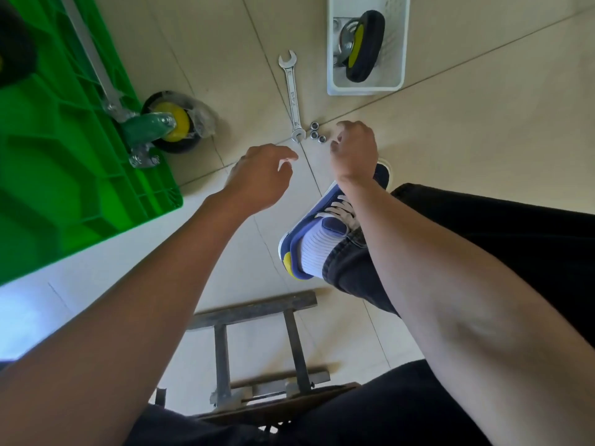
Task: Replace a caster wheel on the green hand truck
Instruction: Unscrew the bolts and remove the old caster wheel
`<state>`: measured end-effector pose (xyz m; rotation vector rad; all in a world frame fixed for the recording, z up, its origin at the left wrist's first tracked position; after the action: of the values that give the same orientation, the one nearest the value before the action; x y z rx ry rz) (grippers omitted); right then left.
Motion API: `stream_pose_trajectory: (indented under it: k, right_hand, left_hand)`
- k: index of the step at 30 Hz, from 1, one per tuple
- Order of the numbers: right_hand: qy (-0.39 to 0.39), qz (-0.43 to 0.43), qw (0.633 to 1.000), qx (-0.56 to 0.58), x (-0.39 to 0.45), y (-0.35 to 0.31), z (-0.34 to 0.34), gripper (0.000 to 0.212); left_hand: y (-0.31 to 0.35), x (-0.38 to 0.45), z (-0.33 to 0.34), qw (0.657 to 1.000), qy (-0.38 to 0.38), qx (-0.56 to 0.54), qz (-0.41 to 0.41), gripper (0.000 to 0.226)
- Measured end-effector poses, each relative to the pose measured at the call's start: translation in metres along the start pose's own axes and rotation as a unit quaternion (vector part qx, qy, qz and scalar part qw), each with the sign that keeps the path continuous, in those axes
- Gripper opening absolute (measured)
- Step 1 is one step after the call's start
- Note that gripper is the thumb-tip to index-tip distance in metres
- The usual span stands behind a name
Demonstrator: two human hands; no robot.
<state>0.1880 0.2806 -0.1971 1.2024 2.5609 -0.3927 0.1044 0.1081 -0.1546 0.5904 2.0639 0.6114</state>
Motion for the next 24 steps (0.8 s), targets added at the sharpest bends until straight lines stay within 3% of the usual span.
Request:
stream_pose_trajectory:
  k: [6,11,24]
  right_hand:
    - [0.012,0.026,0.996,0.081,-0.019,-0.005,-0.047,0.020]
    - [0.005,0.084,0.961,0.263,-0.041,-0.016,-0.081,0.037]
    - [0.043,-0.088,0.941,0.325,-0.106,-0.129,-0.199,0.030]
  left_hand:
    - [0.016,-0.028,-0.027,0.999,0.027,-0.022,0.015,0.033]
    - [0.042,-0.072,-0.060,0.996,0.070,-0.031,0.045,0.032]
    - [0.071,-0.205,-0.161,0.974,0.212,-0.003,0.075,0.039]
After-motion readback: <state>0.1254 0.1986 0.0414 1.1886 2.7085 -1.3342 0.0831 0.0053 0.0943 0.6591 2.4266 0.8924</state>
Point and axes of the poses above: each hand's wrist, its own x-axis towards the middle knuckle, its own z-axis out of the palm, y = z × x, the point moved 9 cm from there along x, towards the middle knuckle, and after that the axes turned 7 degrees about -x, right-handed, at the moved point
